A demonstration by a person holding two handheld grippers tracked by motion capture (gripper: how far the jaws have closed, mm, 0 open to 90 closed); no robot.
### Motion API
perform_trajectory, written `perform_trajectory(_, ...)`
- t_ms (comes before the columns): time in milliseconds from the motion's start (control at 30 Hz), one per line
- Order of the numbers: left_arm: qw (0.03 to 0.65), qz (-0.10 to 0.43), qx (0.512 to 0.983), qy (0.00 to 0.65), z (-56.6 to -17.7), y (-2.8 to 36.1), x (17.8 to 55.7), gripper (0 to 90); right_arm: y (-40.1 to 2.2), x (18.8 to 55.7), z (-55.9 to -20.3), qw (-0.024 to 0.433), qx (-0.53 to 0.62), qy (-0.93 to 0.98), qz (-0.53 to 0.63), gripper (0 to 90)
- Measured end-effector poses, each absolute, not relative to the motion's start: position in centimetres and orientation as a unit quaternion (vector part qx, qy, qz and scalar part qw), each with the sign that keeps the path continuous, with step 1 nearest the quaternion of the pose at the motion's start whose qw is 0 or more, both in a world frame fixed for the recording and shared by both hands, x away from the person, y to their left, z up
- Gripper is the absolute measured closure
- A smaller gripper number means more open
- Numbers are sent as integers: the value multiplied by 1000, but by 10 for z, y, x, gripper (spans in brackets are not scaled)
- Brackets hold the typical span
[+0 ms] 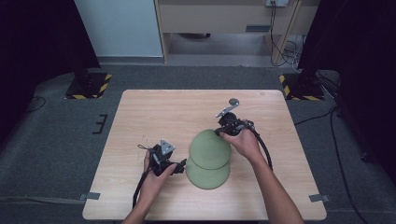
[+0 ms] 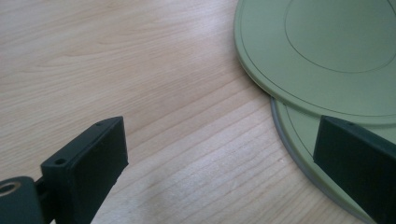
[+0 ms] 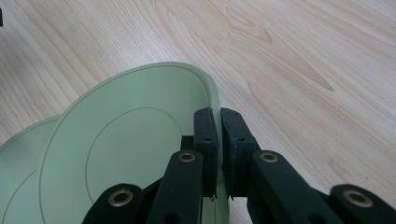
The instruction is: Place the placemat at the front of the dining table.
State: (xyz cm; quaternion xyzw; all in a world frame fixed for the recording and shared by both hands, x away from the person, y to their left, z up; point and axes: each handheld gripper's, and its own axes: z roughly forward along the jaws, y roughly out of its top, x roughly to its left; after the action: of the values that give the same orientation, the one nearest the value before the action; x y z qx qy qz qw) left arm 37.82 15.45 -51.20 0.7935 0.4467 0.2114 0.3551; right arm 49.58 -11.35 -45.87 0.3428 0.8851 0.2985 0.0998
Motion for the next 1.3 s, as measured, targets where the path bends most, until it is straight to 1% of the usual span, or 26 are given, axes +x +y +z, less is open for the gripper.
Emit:
perform_trajectory(300,346,218,794,449,-513,163,379,23,-113,493,-449,106,343,885,296,859)
perform_trajectory(700,339,226,792,455,-512,175,379,21,-113,483,-420,121,332,886,299,859)
perform_trajectory(900,338,227,787,463,-515,180,379,22,-116,483,-412,124,338,882,303,860)
perform_trajectory(1300,336,228,790,460,-516,179,379,22,-121,484,-399,136,347,874,313,860)
